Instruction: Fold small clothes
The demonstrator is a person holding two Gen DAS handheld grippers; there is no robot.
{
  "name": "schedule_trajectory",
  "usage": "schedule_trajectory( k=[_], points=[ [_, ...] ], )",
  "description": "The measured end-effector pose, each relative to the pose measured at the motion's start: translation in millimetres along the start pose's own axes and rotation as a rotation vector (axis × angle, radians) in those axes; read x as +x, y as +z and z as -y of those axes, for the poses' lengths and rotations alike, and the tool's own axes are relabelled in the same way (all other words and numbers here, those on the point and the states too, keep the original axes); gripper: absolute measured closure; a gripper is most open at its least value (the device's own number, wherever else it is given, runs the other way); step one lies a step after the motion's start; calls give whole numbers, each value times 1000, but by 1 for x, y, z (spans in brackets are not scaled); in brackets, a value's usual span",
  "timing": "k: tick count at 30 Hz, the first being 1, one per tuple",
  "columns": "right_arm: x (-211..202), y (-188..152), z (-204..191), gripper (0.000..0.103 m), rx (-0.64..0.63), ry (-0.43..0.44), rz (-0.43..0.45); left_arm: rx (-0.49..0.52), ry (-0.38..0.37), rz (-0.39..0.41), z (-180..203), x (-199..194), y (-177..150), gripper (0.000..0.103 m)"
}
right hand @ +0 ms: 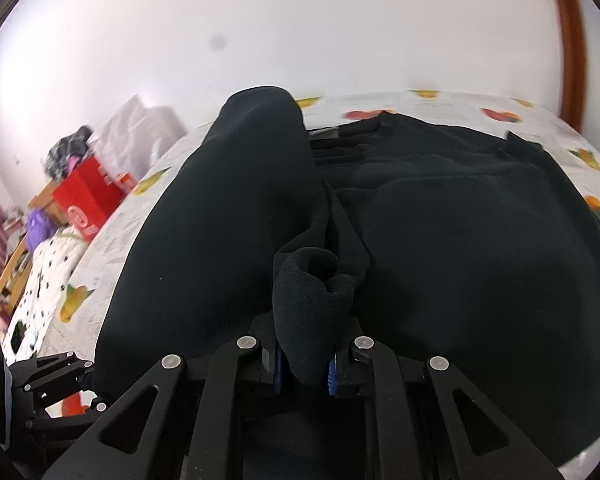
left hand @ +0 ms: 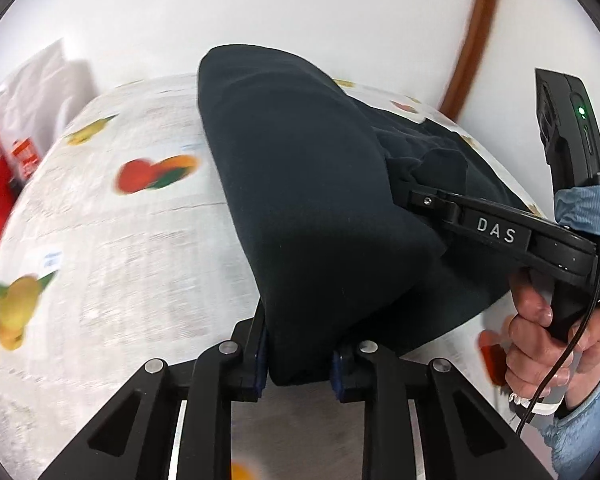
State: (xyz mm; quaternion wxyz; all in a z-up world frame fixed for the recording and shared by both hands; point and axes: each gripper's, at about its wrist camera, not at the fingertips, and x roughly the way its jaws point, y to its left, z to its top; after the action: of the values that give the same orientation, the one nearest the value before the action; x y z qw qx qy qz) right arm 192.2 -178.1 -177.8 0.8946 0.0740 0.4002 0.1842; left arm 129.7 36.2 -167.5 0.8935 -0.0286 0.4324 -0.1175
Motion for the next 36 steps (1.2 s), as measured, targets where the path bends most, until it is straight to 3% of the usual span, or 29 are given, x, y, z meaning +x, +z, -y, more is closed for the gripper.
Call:
schedule_trajectory(
  k=[4,7,8,9,11,13,17,25,29,30,33,36],
  points=[
    [11,2,-23,88,-13,36,-5,-49,-27,-17,-26,-11,-7,75],
    [11,1,-28,88,-8,29,1,-24,-66,-34,-21,-10,-8,49],
    [10,1,-26,88,3,39,-2,-8,-76,-31,-17,-11,-8,33],
    [9,1,-24,88,10,48,-4,7,-80,-23,-13,-12,-8,31],
    [8,2,-19,88,26,71,-10,40,3,3,1,-9,-6,31],
    [6,2,-15,88,43,85,-9,48,61,-35,8,4,-4,32],
    [-8,1,-10,88,73,123,37,68,128,-30,19,9,-1,31],
    [-75,16,0,91,84,180,269,56,144,-47,27,14,-1,31],
    [-118,-10,43,91,180,152,430,56,142,-35,23,12,-2,31],
    [-118,-17,54,91,211,139,416,60,147,-34,24,12,-3,31],
    [-93,-32,86,90,266,47,240,72,156,-34,28,14,-3,31],
    [-77,-41,96,88,296,32,155,74,155,-35,27,15,0,30]
  ],
)
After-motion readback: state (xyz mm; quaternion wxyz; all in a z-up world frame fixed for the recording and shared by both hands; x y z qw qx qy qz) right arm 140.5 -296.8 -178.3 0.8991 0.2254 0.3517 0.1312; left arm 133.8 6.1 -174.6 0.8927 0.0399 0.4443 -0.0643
